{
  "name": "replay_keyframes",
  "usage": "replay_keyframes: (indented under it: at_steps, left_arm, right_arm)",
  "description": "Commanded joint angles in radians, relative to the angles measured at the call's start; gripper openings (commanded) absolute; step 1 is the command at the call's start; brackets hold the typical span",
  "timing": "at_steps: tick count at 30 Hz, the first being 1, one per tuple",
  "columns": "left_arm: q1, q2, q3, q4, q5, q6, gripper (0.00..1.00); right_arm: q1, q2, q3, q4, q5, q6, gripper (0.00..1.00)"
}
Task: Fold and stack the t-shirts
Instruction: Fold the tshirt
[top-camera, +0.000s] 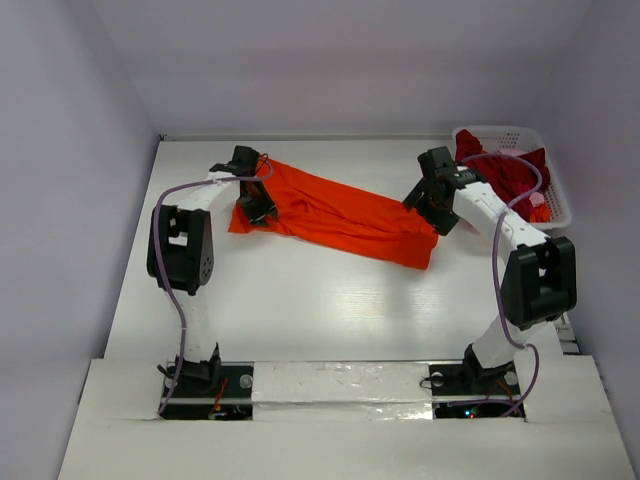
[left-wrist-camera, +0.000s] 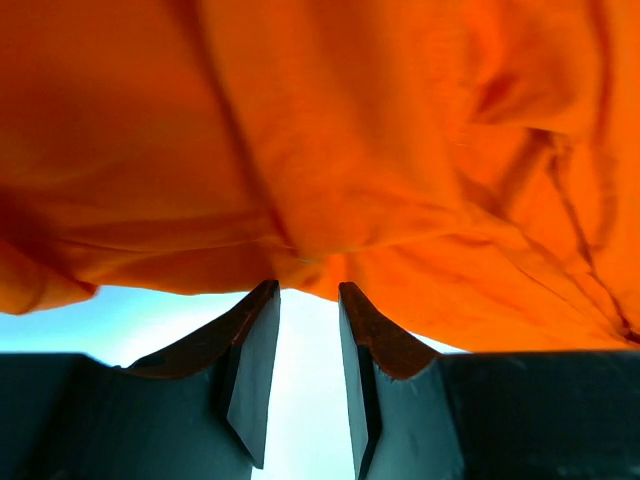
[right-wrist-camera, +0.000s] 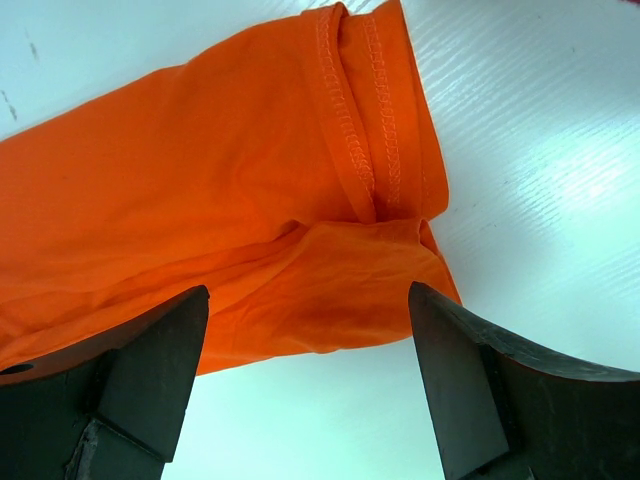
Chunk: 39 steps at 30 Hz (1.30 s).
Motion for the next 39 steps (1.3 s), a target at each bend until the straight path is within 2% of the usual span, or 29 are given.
replay_keyframes:
  at_steps: [1, 10, 19, 39]
  left_arm:
    - [0.024, -0.044, -0.030, 0.013, -0.020, -0.014, 0.27]
    - [0.064, -0.038, 0.007, 0.024, -0.031, -0.017, 0.25]
    - [0.064, -0.019, 0.047, 0.055, 0.008, -0.022, 0.25]
    - [0.064, 0.016, 0.071, 0.058, -0.003, -0.022, 0.25]
  right_arm:
    - [-0.007, -0.037, -0.012, 0.027, 0.023, -0.012, 0.86]
    - [-0.007, -0.035, -0.024, 0.043, 0.012, -0.012, 0.86]
    - [-0.007, -0.029, -0.016, 0.047, 0.011, -0.015, 0.86]
    - [-0.007, -0.023, -0.019, 0.056, 0.003, -0.013, 0.86]
